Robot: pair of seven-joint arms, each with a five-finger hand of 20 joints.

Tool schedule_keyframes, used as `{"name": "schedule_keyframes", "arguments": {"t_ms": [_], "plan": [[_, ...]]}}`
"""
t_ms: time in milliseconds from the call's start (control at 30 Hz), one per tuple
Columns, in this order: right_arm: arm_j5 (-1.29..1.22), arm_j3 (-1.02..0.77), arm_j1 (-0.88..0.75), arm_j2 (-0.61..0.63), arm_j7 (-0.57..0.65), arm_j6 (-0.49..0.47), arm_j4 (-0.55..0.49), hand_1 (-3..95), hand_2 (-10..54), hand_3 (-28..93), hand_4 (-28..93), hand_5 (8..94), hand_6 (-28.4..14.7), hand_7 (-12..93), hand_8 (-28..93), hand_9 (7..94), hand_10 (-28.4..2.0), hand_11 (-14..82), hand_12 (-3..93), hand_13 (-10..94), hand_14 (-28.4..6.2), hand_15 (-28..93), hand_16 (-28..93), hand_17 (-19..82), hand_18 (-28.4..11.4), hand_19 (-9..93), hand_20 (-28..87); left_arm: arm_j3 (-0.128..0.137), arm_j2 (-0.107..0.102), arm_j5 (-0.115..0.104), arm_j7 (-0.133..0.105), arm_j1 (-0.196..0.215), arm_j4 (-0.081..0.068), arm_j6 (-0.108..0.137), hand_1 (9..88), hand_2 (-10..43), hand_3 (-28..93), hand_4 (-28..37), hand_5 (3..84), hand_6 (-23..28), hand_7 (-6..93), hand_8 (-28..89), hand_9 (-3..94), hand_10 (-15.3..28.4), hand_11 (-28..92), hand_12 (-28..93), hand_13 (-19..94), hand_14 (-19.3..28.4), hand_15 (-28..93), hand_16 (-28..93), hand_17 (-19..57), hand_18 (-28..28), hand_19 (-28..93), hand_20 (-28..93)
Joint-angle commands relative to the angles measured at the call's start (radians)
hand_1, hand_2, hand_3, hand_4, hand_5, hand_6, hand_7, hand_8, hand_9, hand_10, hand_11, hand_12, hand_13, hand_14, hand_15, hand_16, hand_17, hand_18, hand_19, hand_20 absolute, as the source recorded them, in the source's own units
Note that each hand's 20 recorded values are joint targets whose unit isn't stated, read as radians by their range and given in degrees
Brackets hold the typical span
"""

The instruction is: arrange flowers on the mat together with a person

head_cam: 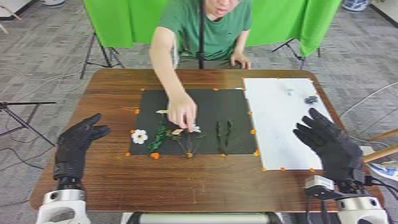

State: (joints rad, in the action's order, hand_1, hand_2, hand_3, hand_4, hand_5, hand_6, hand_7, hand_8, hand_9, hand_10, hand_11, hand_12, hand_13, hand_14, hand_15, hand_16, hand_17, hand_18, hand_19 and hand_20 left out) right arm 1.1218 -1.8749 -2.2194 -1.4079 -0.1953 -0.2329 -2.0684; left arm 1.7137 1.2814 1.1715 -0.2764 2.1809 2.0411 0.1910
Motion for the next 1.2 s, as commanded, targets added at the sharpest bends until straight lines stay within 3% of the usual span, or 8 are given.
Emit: {"name": "schedule_keyframes", "arguments": {"t_ms": [33, 867, 1000, 1133, 1200], "plan": [[0.006, 0.001, -0.009, -0.003, -0.014, -0.006, -0.001, 8.9, -3.8, 75, -18, 37.1, -1.7, 6, -7, 33.7, -14.9, 2.5, 14.3, 28, -16.6, 6, 22, 14, -18.2, 9, 25, 0.001, 0.001, -0.001, 0.007, 0.007, -0.002, -0.001, 25.6, -0.8, 71, -20.5, 52.1, 3.2, 12.9, -6, 56.6, 15.5, 21, 15, 50, 18.6, 23, -2, 15.3, 13.2, 13, 22], [0.034, -0.014, -0.016, -0.003, -0.024, -0.009, -0.001, 9.7, -4.5, 75, -18, 37.3, -1.6, 7, -7, 33.9, -15.2, 2.8, 15.4, 28, -16.2, 6, 23, 13, -18.3, 12, 26, 0.001, -0.004, -0.001, 0.006, 0.002, -0.004, -0.005, 25.5, -0.8, 71, -20.5, 52.0, 3.2, 12.8, -6, 56.6, 15.5, 21, 15, 50, 18.5, 23, -2, 15.4, 13.2, 13, 22], [0.039, -0.007, -0.013, 0.006, -0.026, 0.008, -0.002, 10.1, -5.2, 75, -18, 37.4, -1.6, 7, -7, 34.5, -15.1, 2.8, 15.5, 29, -12.6, 6, 22, 14, -18.2, 13, 27, 0.002, -0.002, 0.000, 0.005, 0.007, -0.002, -0.003, 25.5, -0.8, 71, -20.4, 52.0, 3.2, 12.9, -6, 56.6, 15.6, 21, 15, 50, 18.5, 23, -2, 15.4, 13.2, 13, 22], [0.112, 0.011, 0.009, 0.042, 0.008, 0.082, -0.012, 11.2, -5.2, 75, -18, 37.9, -1.7, 7, -7, 35.4, -14.3, 3.1, 15.5, 29, -11.2, 6, 20, 15, -17.9, 13, 27, 0.002, 0.001, -0.001, 0.004, 0.014, 0.001, 0.001, 25.6, -0.8, 70, -20.5, 52.1, 3.3, 12.8, -6, 56.7, 15.5, 21, 15, 50, 18.5, 23, -2, 15.4, 13.2, 13, 22], [0.213, 0.050, 0.055, 0.086, 0.073, 0.176, -0.025, 12.8, -4.2, 73, -18, 38.5, -1.8, 8, -7, 36.4, -14.5, 3.3, 15.6, 30, -11.0, 7, 19, 16, -17.9, 16, 29, 0.001, 0.000, -0.001, 0.001, 0.017, 0.002, 0.003, 25.6, -0.8, 71, -20.5, 52.1, 3.3, 12.7, -6, 56.7, 15.6, 21, 15, 50, 18.5, 23, -2, 15.4, 13.2, 13, 22]]}}
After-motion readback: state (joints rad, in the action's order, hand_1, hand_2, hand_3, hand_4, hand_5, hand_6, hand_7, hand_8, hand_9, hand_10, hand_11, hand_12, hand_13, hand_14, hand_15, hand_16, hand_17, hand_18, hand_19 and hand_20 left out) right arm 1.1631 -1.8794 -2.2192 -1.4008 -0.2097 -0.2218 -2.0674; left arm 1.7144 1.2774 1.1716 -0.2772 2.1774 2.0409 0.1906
